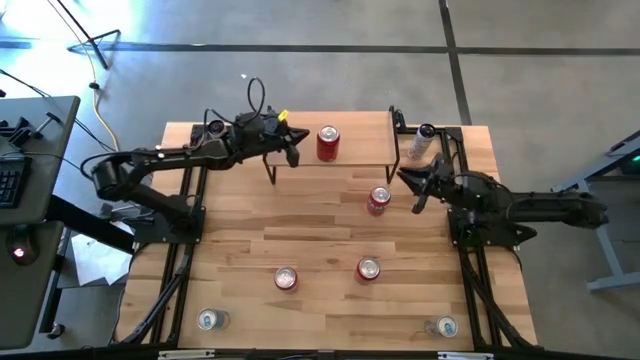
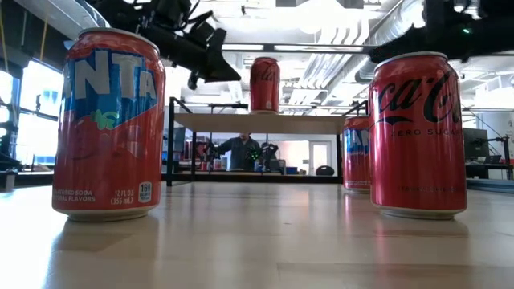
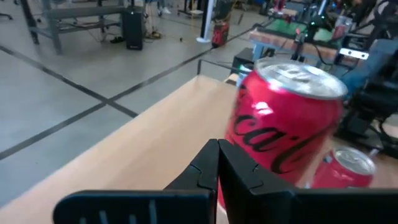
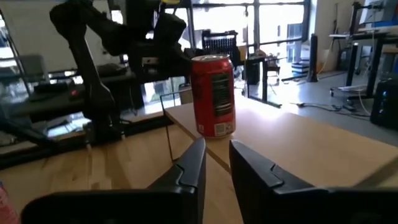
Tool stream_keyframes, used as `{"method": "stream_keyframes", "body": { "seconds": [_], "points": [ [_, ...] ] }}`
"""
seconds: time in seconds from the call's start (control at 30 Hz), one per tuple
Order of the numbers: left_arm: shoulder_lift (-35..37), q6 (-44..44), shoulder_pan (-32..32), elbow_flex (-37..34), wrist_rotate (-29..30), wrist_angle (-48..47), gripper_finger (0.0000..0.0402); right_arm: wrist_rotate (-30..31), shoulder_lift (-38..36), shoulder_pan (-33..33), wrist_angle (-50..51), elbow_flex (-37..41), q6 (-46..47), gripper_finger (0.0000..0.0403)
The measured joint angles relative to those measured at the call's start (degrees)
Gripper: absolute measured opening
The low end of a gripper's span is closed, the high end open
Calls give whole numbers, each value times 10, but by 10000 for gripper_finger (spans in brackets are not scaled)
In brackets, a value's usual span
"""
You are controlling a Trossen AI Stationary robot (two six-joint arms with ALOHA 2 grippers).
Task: Place canned beverage on shelf
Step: Put the top red and black soda can on the shelf
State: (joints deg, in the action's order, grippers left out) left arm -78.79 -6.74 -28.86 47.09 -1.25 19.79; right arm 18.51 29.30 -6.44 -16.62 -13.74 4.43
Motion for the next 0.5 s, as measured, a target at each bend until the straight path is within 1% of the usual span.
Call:
{"method": "stream_keyframes", "body": {
  "seconds": [0.1,0.23,0.33,0.43,0.5],
  "points": [
    [-1,0,-2,0,0,-1,0,0,102,1,-29,-49,-5,35],
    [-22,4,-8,-1,-3,13,0,1,249,10,-91,-118,-34,5],
    [-41,-3,-19,-7,-17,46,0,24,353,13,-144,-168,-54,4],
    [-58,-21,-30,-15,-44,103,0,30,442,13,-199,-216,-63,1],
    [-67,-28,-33,-16,-60,129,0,30,495,13,-213,-247,-64,1]
  ]
}}
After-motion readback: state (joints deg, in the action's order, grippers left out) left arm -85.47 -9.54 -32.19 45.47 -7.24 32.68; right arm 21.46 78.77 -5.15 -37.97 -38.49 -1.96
